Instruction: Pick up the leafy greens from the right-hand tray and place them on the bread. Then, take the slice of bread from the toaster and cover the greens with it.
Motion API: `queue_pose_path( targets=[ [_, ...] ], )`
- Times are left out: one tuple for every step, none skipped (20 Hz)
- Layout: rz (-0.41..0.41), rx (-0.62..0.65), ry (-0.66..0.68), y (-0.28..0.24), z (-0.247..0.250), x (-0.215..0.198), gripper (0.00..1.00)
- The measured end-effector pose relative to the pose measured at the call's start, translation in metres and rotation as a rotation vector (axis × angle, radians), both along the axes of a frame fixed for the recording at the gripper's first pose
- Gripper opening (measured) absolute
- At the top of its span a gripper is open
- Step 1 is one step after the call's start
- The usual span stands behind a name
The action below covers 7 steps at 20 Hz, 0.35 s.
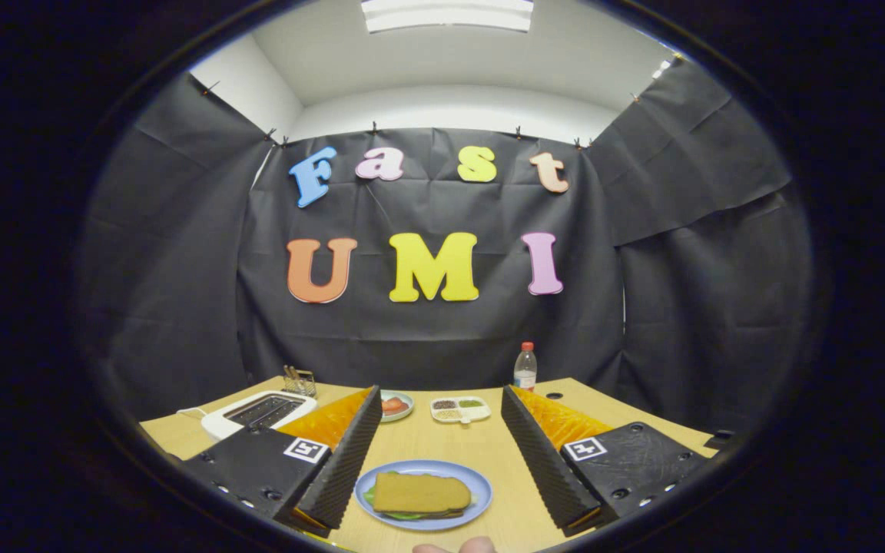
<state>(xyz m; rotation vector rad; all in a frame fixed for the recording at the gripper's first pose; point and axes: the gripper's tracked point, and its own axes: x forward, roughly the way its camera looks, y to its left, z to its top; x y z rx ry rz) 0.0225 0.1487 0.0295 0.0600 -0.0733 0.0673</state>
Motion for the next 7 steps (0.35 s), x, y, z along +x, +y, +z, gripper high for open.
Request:
queue_pose_path(
  targets=[
    [-0.001, 0.002, -0.001, 0.000, -0.001, 0.000, 0.95],
    [-0.003, 0.001, 0.000, -0.001, -0.001, 0.000, 0.95],
    [-0.001, 0.002, 0.000, 0.001, -0.002, 0.000, 0.95],
    [0.002, 0.001, -0.003, 0.004, -0.002, 0.000, 0.95],
    [0.005, -0.004, -0.006, 0.006, -0.002, -0.001, 0.95],
    [0.009, -0.008, -0.010, 0.009, -0.002, -0.001, 0.95],
    [0.011, -0.010, -0.011, 0.011, -0.002, -0.001, 0.95]
  ],
)
